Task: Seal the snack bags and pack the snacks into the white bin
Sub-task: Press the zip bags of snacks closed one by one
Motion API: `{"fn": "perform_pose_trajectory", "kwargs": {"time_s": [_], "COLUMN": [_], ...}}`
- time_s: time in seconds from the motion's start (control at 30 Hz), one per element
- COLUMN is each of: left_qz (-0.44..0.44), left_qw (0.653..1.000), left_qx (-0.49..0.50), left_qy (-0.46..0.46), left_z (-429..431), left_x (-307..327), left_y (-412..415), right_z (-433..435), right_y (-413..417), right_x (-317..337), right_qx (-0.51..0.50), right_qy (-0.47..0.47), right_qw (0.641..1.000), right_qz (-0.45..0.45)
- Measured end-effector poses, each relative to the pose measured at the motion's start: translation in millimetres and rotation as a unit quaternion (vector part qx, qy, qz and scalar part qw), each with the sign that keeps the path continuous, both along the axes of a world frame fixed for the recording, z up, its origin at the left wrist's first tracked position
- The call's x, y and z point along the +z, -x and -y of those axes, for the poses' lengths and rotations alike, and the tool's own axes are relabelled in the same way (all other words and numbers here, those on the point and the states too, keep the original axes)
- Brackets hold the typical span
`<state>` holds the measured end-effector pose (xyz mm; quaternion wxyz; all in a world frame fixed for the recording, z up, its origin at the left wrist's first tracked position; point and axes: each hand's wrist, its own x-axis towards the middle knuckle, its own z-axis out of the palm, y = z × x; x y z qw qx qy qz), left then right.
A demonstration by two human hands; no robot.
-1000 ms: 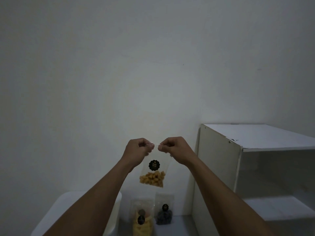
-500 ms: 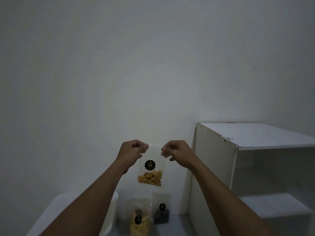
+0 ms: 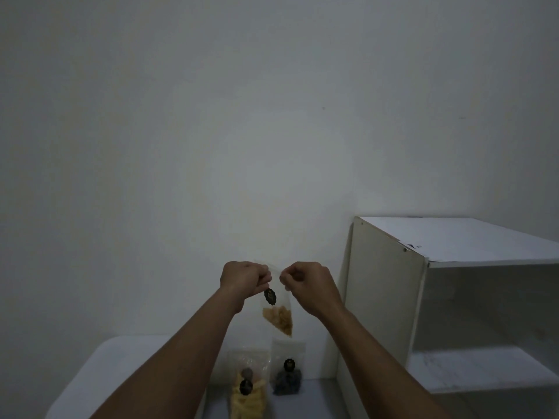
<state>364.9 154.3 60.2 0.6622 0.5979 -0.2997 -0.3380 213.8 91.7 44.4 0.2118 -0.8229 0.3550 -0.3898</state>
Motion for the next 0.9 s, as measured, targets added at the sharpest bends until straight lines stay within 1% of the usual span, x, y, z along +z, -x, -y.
{"fn": "perform_pose_trajectory", "kwargs": {"time_s": [0.13,0.23,0.33,0.4,0.53,0.63,0.73,0.83,0.9], "left_qz": [0.038,0.050,0.050,0.036,-0.022,-0.005,-0.002,-0.004,0.013], "left_qw": [0.998,0.995,0.993,0.993,0.990,0.990,0.991,0.992,0.992], "left_qx": [-0.053,-0.086,-0.102,-0.110,-0.124,-0.102,-0.068,-0.053,-0.046], "left_qy": [-0.008,-0.012,-0.022,-0.031,-0.057,-0.098,-0.111,-0.118,-0.121], "left_z": [3.2,6.0,8.2,8.5,11.1,17.3,26.9,37.4,43.8], "left_x": [-9.5,-16.9,-25.0,-31.2,-47.8,-58.5,-66.1,-77.3,-90.5], "left_y": [-0.1,4.8,5.2,4.0,3.4,5.7,6.3,8.4,9.5], "right_z": [2.1,6.3,7.9,7.4,9.7,12.7,14.6,19.0,27.4], "right_y": [2.6,4.5,6.2,7.4,9.3,11.8,16.0,14.6,10.3], "right_x": [-5.6,-10.9,-17.9,-22.8,-33.7,-46.0,-66.4,-92.5,-110.2], "right_qx": [0.048,0.053,0.065,0.075,0.078,0.067,0.066,0.048,0.021], "right_qy": [-0.121,-0.169,-0.213,-0.236,-0.274,-0.273,-0.257,-0.217,-0.171], "right_qw": [0.991,0.983,0.973,0.967,0.956,0.957,0.963,0.974,0.984], "right_qz": [0.011,0.041,0.052,0.059,0.067,0.063,0.050,-0.030,-0.051]}}
